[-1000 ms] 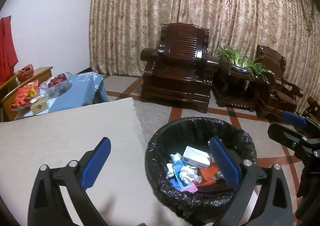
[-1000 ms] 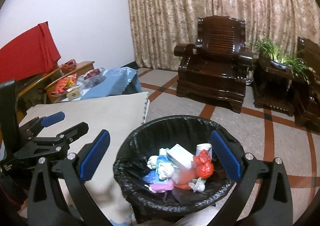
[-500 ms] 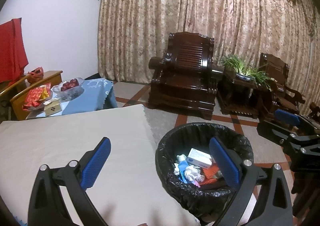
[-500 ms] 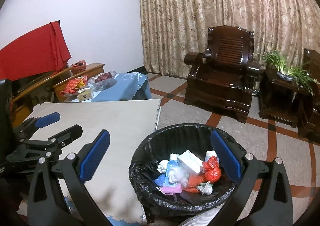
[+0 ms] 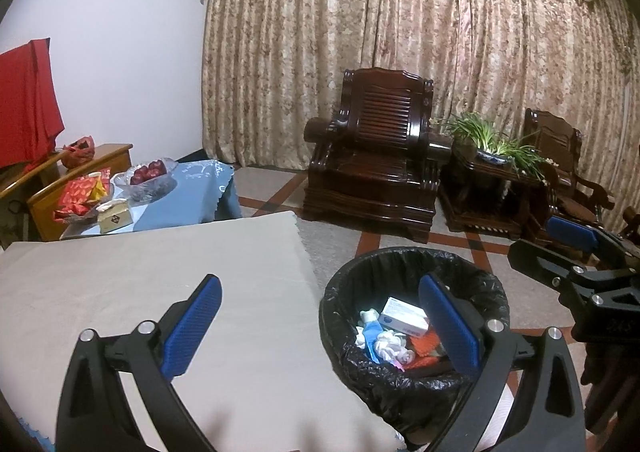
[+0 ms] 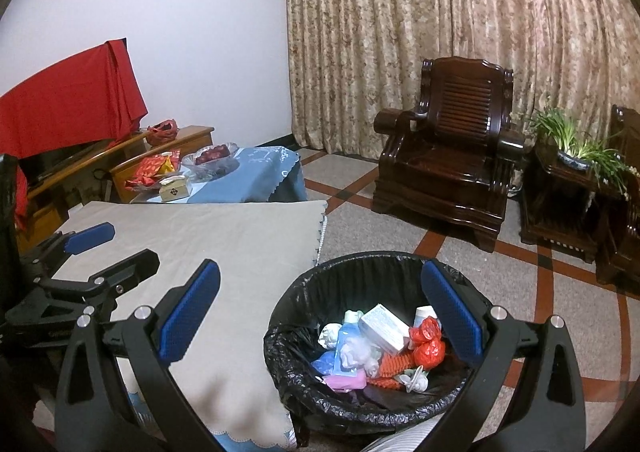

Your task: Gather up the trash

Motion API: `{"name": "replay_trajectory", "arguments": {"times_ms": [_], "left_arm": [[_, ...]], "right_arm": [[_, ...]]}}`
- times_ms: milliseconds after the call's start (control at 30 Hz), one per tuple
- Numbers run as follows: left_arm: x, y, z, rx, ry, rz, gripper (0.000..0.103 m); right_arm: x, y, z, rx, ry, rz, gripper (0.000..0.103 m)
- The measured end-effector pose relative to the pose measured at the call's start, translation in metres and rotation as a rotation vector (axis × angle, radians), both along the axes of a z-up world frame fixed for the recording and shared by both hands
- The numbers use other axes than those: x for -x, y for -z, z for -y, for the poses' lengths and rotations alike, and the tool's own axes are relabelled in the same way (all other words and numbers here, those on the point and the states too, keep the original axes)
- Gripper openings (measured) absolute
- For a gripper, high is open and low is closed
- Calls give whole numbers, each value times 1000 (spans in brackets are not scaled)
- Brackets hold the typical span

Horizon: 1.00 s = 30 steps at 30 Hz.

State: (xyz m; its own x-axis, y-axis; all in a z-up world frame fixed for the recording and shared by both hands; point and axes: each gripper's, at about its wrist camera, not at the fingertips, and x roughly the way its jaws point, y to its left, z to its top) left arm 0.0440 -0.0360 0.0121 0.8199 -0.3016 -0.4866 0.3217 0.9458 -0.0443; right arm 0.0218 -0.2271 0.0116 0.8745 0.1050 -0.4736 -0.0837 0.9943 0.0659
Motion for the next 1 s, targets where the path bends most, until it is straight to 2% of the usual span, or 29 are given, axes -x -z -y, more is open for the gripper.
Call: {"name": "replay_trajectory", "arguments": {"times_ms": [1000], "left_arm": [[1, -1, -3, -6, -5, 2, 97]], "right_arm": [[0, -1, -1, 4, 2, 2, 98]]}}
